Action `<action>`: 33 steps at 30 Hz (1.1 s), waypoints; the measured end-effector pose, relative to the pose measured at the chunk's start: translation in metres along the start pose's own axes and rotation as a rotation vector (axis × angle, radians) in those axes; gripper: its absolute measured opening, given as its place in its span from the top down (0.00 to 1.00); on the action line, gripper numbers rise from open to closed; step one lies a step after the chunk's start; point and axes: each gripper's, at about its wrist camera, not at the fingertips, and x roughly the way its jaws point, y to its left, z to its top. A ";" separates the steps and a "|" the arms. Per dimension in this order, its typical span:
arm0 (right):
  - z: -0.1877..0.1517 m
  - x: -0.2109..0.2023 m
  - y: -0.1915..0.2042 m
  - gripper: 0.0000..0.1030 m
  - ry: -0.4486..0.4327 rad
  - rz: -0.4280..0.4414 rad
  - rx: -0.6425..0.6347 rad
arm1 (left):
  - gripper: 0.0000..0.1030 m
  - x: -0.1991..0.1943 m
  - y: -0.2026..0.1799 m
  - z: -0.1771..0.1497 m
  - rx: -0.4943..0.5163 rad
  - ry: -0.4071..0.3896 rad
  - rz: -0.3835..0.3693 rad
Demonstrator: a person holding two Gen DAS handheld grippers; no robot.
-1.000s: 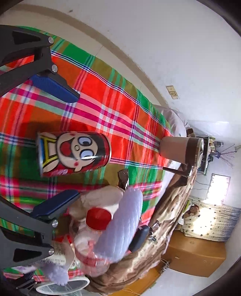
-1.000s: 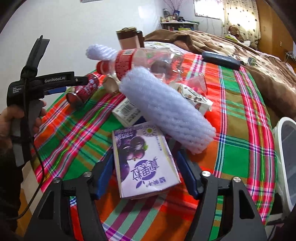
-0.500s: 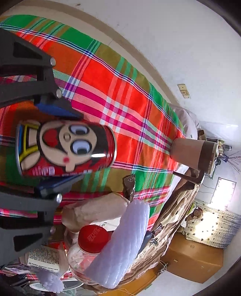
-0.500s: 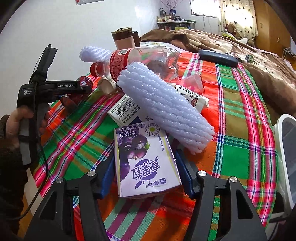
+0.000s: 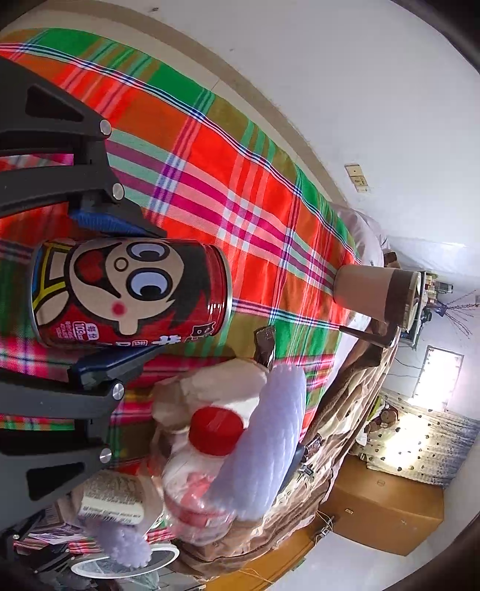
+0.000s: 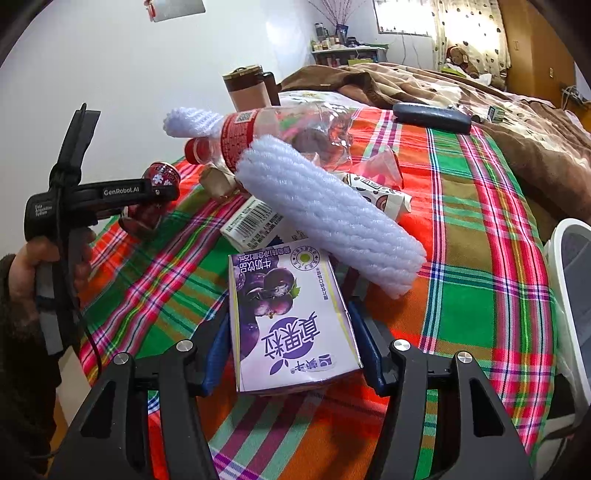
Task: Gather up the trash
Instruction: 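Grasp the red cartoon milk can with left gripper while right gripper grasps purple juice carton, then carry can and carton to the white wastebasket and open both grippers to drop them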
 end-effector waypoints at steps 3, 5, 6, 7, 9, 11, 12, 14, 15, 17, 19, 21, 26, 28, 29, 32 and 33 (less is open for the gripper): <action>-0.001 -0.005 0.001 0.41 -0.012 0.015 -0.002 | 0.49 -0.012 -0.005 -0.005 0.005 -0.017 -0.007; -0.002 -0.011 0.001 0.41 -0.023 0.022 -0.005 | 0.49 -0.021 -0.009 -0.008 0.011 -0.030 -0.015; -0.002 -0.013 0.000 0.41 -0.029 0.033 -0.005 | 0.49 -0.026 -0.012 -0.010 0.017 -0.035 -0.019; -0.002 -0.016 0.000 0.41 -0.033 0.037 -0.004 | 0.49 -0.028 -0.014 -0.010 0.021 -0.038 -0.021; -0.002 -0.022 -0.001 0.41 -0.047 0.039 -0.002 | 0.49 -0.038 -0.020 -0.013 0.031 -0.051 -0.028; -0.002 -0.027 -0.005 0.41 -0.060 0.040 0.005 | 0.49 -0.048 -0.026 -0.016 0.043 -0.064 -0.032; -0.002 -0.030 -0.007 0.41 -0.069 0.042 0.012 | 0.49 -0.053 -0.029 -0.018 0.049 -0.071 -0.036; -0.002 -0.036 -0.012 0.41 -0.083 0.042 0.026 | 0.49 -0.064 -0.038 -0.021 0.063 -0.088 -0.049; -0.002 -0.039 -0.014 0.41 -0.091 0.035 0.034 | 0.49 -0.069 -0.042 -0.022 0.070 -0.094 -0.055; -0.002 -0.045 -0.020 0.41 -0.100 0.016 0.047 | 0.49 -0.077 -0.049 -0.024 0.080 -0.103 -0.064; -0.002 -0.050 -0.025 0.41 -0.112 0.002 0.058 | 0.49 -0.083 -0.057 -0.025 0.091 -0.110 -0.074; -0.004 -0.057 -0.032 0.41 -0.123 -0.016 0.073 | 0.49 -0.088 -0.065 -0.027 0.099 -0.111 -0.086; -0.005 -0.074 -0.049 0.41 -0.169 -0.057 0.108 | 0.49 -0.102 -0.093 -0.031 0.135 -0.126 -0.125; -0.006 -0.082 -0.058 0.41 -0.184 -0.083 0.122 | 0.49 -0.106 -0.107 -0.033 0.151 -0.129 -0.149; -0.006 -0.086 -0.063 0.41 -0.193 -0.093 0.129 | 0.49 -0.108 -0.114 -0.034 0.163 -0.132 -0.161; -0.006 -0.096 -0.076 0.41 -0.210 -0.130 0.150 | 0.49 -0.112 -0.138 -0.035 0.200 -0.138 -0.187; -0.007 -0.098 -0.080 0.41 -0.214 -0.141 0.156 | 0.49 -0.112 -0.144 -0.036 0.209 -0.136 -0.198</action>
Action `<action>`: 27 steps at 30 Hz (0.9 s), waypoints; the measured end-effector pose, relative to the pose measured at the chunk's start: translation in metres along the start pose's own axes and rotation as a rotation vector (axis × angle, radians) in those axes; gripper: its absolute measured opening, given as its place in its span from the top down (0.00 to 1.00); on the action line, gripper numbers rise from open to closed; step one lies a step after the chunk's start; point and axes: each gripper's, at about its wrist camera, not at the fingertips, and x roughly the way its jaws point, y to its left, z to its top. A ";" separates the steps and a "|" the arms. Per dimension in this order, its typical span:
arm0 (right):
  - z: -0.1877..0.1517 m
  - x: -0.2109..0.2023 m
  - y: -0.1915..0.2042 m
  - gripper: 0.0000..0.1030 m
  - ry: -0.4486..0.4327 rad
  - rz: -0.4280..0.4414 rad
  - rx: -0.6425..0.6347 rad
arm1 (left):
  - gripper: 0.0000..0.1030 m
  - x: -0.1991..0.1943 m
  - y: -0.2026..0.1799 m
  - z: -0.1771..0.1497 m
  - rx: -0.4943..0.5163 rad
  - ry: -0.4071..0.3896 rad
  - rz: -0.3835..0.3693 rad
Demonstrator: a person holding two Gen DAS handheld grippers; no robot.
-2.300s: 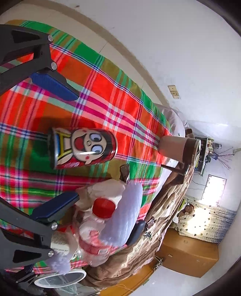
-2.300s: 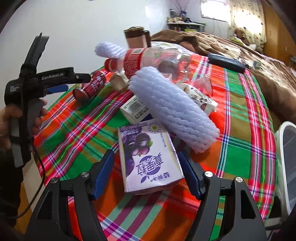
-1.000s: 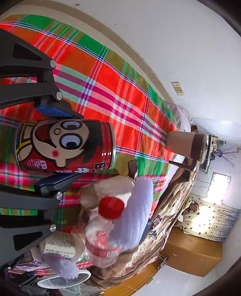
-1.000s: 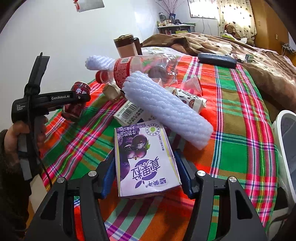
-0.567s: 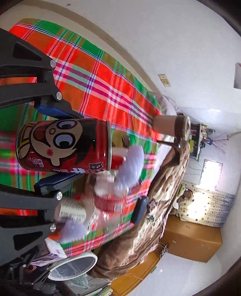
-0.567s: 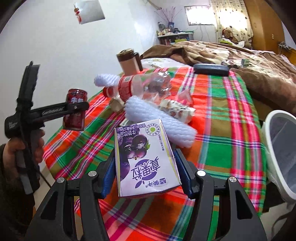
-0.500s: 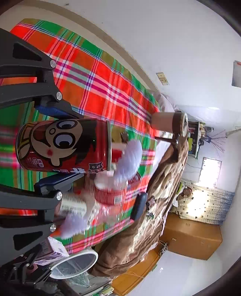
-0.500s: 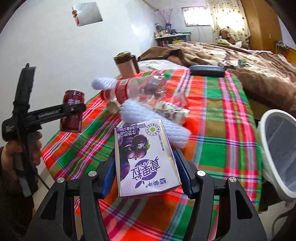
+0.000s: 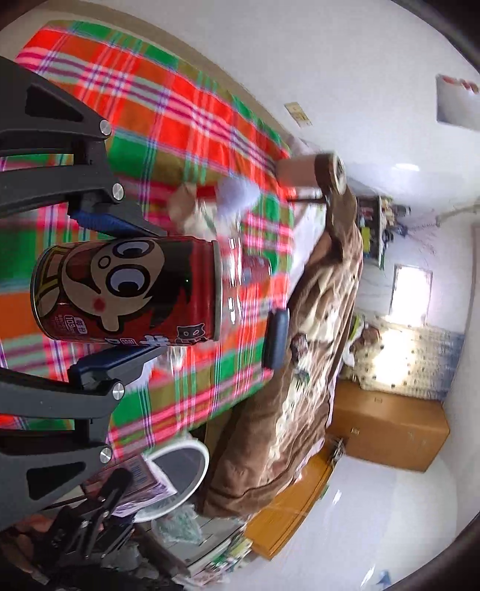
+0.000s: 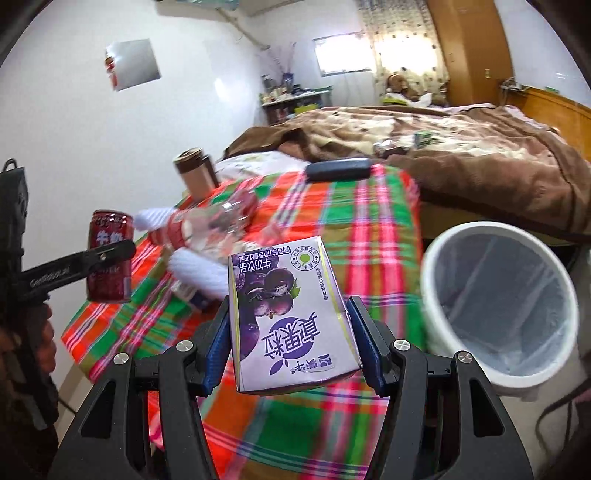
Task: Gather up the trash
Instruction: 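Carry can and carton to the white wastebasket and open both grippers to drop them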
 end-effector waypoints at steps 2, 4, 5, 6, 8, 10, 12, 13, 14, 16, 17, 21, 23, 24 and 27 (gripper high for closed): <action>0.002 -0.003 -0.009 0.41 -0.009 -0.023 0.012 | 0.49 0.002 -0.013 0.001 0.018 -0.001 -0.024; 0.003 -0.006 -0.018 0.41 -0.017 -0.049 0.025 | 0.49 0.005 -0.025 0.001 0.036 0.002 -0.039; 0.004 -0.008 -0.023 0.41 -0.021 -0.062 0.031 | 0.49 0.007 -0.034 0.001 0.048 0.004 -0.048; 0.004 -0.009 -0.025 0.41 -0.024 -0.071 0.034 | 0.49 0.010 -0.042 0.001 0.057 0.008 -0.059; 0.005 -0.012 -0.033 0.41 -0.028 -0.100 0.043 | 0.49 0.014 -0.054 0.002 0.077 0.012 -0.072; 0.007 -0.014 -0.042 0.41 -0.034 -0.121 0.055 | 0.49 0.019 -0.067 0.002 0.098 0.016 -0.089; 0.009 -0.015 -0.051 0.41 -0.036 -0.149 0.068 | 0.49 0.025 -0.084 0.002 0.119 0.026 -0.123; 0.009 -0.015 -0.056 0.41 -0.036 -0.164 0.074 | 0.49 0.029 -0.092 0.003 0.129 0.031 -0.132; 0.010 -0.015 -0.062 0.41 -0.036 -0.179 0.080 | 0.49 0.032 -0.099 0.003 0.138 0.034 -0.143; 0.011 -0.016 -0.073 0.41 -0.036 -0.207 0.096 | 0.49 0.038 -0.115 0.003 0.153 0.040 -0.168; 0.011 -0.016 -0.079 0.41 -0.037 -0.225 0.105 | 0.49 0.041 -0.121 0.004 0.158 0.044 -0.177; 0.012 -0.020 -0.098 0.41 -0.034 -0.263 0.132 | 0.49 0.054 -0.150 0.005 0.186 0.064 -0.223; 0.011 -0.021 -0.107 0.41 -0.031 -0.292 0.141 | 0.49 0.060 -0.166 0.006 0.204 0.072 -0.245; 0.011 -0.020 -0.111 0.41 -0.028 -0.300 0.146 | 0.49 0.063 -0.173 0.007 0.211 0.074 -0.254; 0.010 -0.016 -0.123 0.41 -0.017 -0.319 0.164 | 0.49 0.074 -0.193 0.008 0.228 0.089 -0.280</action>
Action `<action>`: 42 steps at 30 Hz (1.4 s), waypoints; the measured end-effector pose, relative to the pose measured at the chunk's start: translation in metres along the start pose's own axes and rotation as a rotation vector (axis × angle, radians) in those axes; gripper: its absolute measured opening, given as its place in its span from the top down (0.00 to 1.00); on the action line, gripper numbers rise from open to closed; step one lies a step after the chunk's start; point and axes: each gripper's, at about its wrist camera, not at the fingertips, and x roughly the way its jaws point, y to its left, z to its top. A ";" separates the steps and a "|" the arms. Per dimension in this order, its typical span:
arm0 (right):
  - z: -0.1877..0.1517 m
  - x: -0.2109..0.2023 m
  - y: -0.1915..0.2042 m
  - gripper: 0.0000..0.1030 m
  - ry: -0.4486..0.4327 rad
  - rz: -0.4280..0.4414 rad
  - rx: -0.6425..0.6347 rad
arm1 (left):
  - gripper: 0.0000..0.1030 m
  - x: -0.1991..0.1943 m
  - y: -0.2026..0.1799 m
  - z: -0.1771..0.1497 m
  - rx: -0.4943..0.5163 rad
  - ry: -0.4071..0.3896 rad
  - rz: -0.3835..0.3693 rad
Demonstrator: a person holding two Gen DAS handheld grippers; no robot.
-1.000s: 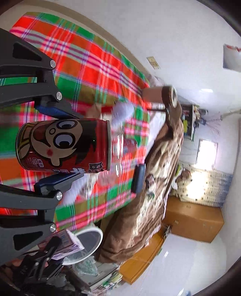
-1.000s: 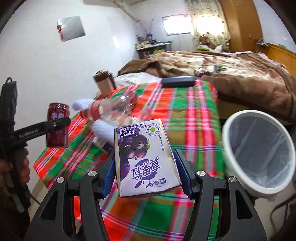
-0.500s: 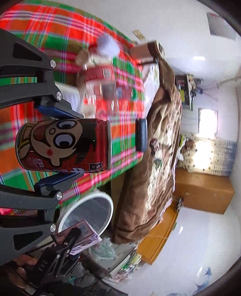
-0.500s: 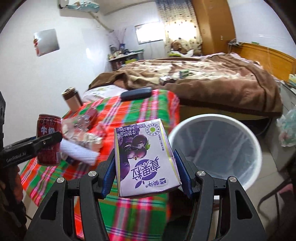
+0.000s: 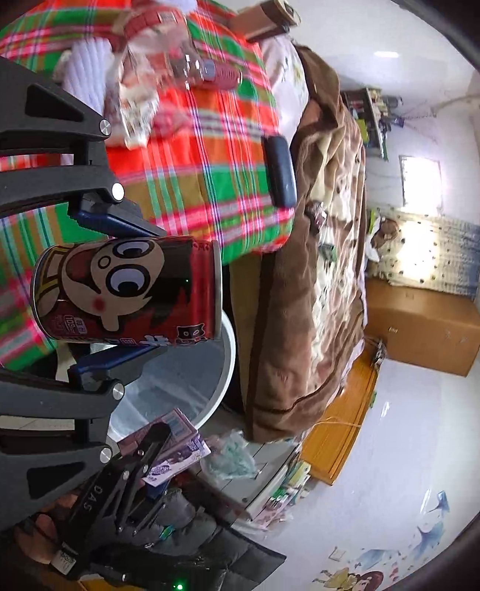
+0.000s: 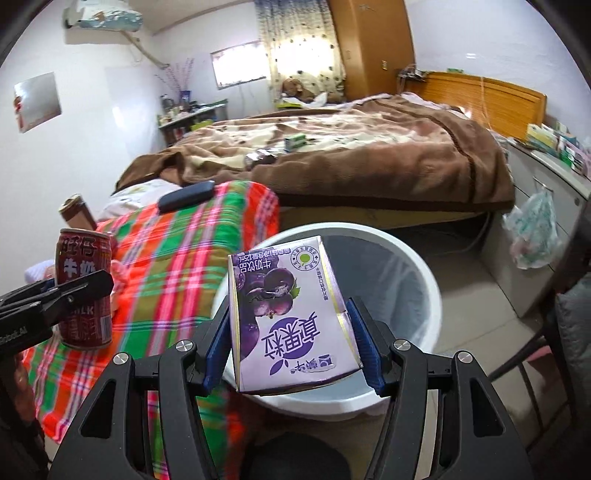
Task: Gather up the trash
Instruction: 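Carry can and carton to the white wastebasket and open both grippers to drop them, then grasp a white foam mesh sleeve with each gripper on the bed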
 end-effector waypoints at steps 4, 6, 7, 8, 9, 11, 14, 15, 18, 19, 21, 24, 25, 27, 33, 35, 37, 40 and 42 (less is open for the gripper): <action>0.000 0.012 -0.012 0.41 0.030 -0.027 0.014 | 0.49 0.023 -0.014 0.006 0.011 0.031 -0.036; -0.001 0.018 -0.017 0.41 0.045 -0.037 0.017 | 0.49 0.032 -0.021 0.006 0.015 0.049 -0.044; -0.002 0.020 -0.018 0.41 0.050 -0.040 0.016 | 0.49 0.036 -0.025 0.006 0.028 0.054 -0.043; -0.003 0.023 -0.020 0.41 0.060 -0.049 0.015 | 0.49 0.042 -0.028 0.006 0.038 0.064 -0.042; -0.004 0.025 -0.022 0.41 0.066 -0.055 0.014 | 0.49 0.046 -0.030 0.006 0.039 0.071 -0.043; -0.005 0.029 -0.027 0.41 0.084 -0.059 0.015 | 0.49 0.056 -0.033 0.005 0.035 0.091 -0.049; -0.007 0.036 -0.032 0.40 0.103 -0.075 0.013 | 0.49 0.065 -0.038 0.004 0.049 0.100 -0.036; -0.007 0.036 -0.034 0.40 0.108 -0.079 0.012 | 0.48 0.067 -0.038 0.004 0.044 0.103 -0.039; -0.009 0.038 -0.039 0.39 0.120 -0.092 0.018 | 0.40 0.069 -0.039 0.005 0.036 0.102 -0.067; -0.009 0.037 -0.041 0.39 0.118 -0.091 0.024 | 0.39 0.069 -0.041 0.005 0.038 0.096 -0.062; -0.010 0.036 -0.043 0.39 0.116 -0.089 0.036 | 0.37 0.067 -0.039 0.006 0.034 0.086 -0.058; -0.009 0.032 -0.044 0.38 0.106 -0.096 0.037 | 0.34 0.065 -0.036 0.008 0.017 0.079 -0.059; -0.009 0.030 -0.044 0.38 0.101 -0.095 0.038 | 0.34 0.064 -0.034 0.009 0.012 0.074 -0.059; -0.009 0.028 -0.043 0.38 0.094 -0.088 0.037 | 0.34 0.061 -0.031 0.009 0.007 0.069 -0.057; -0.007 0.023 -0.040 0.38 0.074 -0.081 0.043 | 0.34 0.051 -0.022 0.005 -0.006 0.057 -0.043; -0.007 0.020 -0.037 0.38 0.066 -0.080 0.038 | 0.34 0.046 -0.020 0.003 -0.008 0.053 -0.030; -0.006 0.019 -0.033 0.38 0.062 -0.075 0.030 | 0.34 0.040 -0.018 0.001 -0.005 0.043 -0.018; -0.006 0.016 -0.027 0.38 0.051 -0.060 0.024 | 0.34 0.026 -0.011 -0.003 -0.015 0.025 -0.008; -0.006 0.014 -0.022 0.38 0.045 -0.047 0.016 | 0.34 0.018 -0.007 -0.005 -0.020 0.012 0.009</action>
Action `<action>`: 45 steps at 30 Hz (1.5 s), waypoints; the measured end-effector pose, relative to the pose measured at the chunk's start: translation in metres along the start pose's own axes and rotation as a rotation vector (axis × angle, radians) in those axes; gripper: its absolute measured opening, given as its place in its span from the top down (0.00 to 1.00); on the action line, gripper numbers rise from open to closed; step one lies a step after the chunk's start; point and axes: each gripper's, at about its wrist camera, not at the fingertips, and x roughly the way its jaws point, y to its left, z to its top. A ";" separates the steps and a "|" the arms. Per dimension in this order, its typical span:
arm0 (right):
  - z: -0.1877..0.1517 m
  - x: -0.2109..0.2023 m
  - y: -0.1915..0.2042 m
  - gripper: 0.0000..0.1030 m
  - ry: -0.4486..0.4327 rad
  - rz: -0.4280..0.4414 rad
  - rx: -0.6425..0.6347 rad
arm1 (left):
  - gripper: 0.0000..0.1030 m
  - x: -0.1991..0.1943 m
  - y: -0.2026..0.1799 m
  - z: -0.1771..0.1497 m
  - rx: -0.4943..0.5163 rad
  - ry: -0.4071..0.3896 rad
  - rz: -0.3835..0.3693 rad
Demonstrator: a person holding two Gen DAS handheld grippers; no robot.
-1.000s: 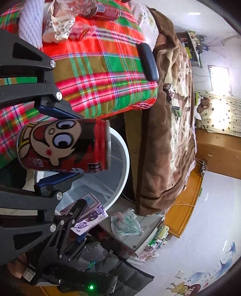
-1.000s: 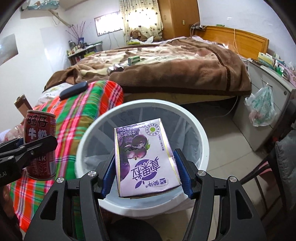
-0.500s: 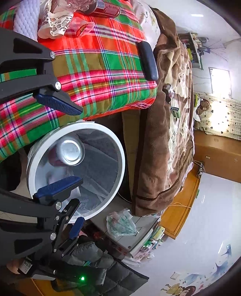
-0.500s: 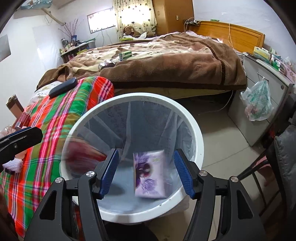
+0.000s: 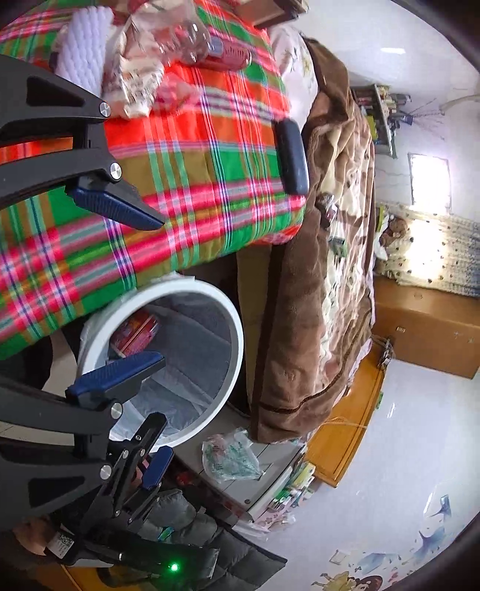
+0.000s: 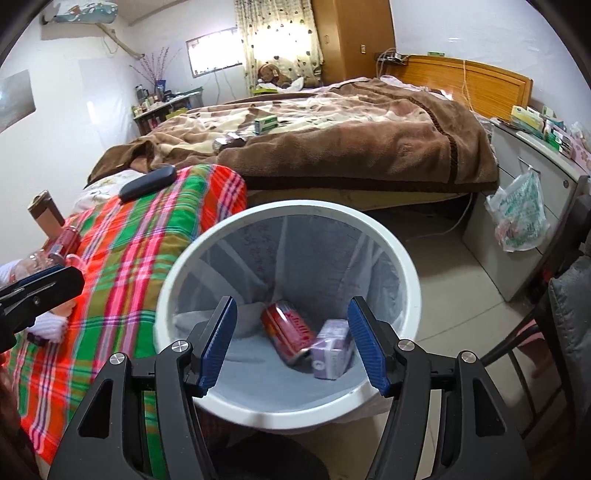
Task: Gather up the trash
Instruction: 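Grasp a white foam mesh sleeve with each gripper on the bed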
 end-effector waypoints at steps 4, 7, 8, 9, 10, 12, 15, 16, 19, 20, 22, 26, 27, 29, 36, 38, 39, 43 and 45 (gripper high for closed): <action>-0.002 -0.005 0.015 0.38 -0.015 0.031 -0.030 | 0.34 -0.022 0.015 -0.009 -0.018 -0.031 0.027; -0.004 -0.006 0.031 0.38 -0.025 0.066 -0.062 | 0.34 -0.039 0.031 -0.016 -0.040 -0.064 0.076; -0.005 -0.005 0.038 0.38 -0.021 0.080 -0.076 | 0.34 -0.045 0.037 -0.018 -0.047 -0.074 0.092; -0.006 -0.006 0.043 0.38 -0.020 0.092 -0.087 | 0.34 -0.050 0.041 -0.019 -0.052 -0.080 0.098; -0.006 -0.005 0.049 0.38 -0.020 0.106 -0.099 | 0.34 -0.057 0.050 -0.022 -0.063 -0.087 0.107; -0.009 -0.004 0.061 0.38 -0.016 0.134 -0.127 | 0.34 -0.067 0.066 -0.029 -0.091 -0.094 0.141; -0.013 -0.003 0.079 0.38 -0.008 0.178 -0.161 | 0.34 -0.082 0.091 -0.038 -0.136 -0.107 0.177; -0.014 -0.003 0.085 0.38 -0.004 0.186 -0.173 | 0.34 -0.086 0.098 -0.040 -0.151 -0.109 0.189; -0.018 0.000 0.103 0.38 0.010 0.213 -0.207 | 0.34 -0.097 0.119 -0.046 -0.187 -0.118 0.229; -0.020 0.002 0.110 0.38 0.014 0.231 -0.222 | 0.34 -0.101 0.125 -0.049 -0.196 -0.122 0.238; -0.022 0.001 0.122 0.38 0.020 0.254 -0.241 | 0.34 -0.107 0.136 -0.054 -0.210 -0.128 0.251; -0.027 0.001 0.144 0.38 0.032 0.305 -0.294 | 0.34 -0.119 0.163 -0.065 -0.255 -0.131 0.293; -0.029 0.001 0.151 0.38 0.033 0.319 -0.312 | 0.34 -0.122 0.171 -0.068 -0.269 -0.132 0.305; -0.031 0.002 0.164 0.38 0.038 0.348 -0.345 | 0.34 -0.125 0.183 -0.072 -0.293 -0.131 0.323; -0.041 0.003 0.199 0.38 0.053 0.413 -0.467 | 0.34 -0.134 0.214 -0.077 -0.333 -0.131 0.363; -0.042 0.005 0.209 0.38 0.057 0.418 -0.505 | 0.34 -0.135 0.221 -0.076 -0.340 -0.135 0.365; -0.043 0.005 0.212 0.38 0.061 0.417 -0.517 | 0.34 -0.135 0.224 -0.076 -0.346 -0.136 0.367; -0.045 0.012 0.227 0.38 0.081 0.407 -0.547 | 0.34 -0.134 0.236 -0.075 -0.356 -0.137 0.371; -0.046 0.016 0.231 0.38 0.094 0.405 -0.547 | 0.34 -0.133 0.242 -0.073 -0.366 -0.136 0.366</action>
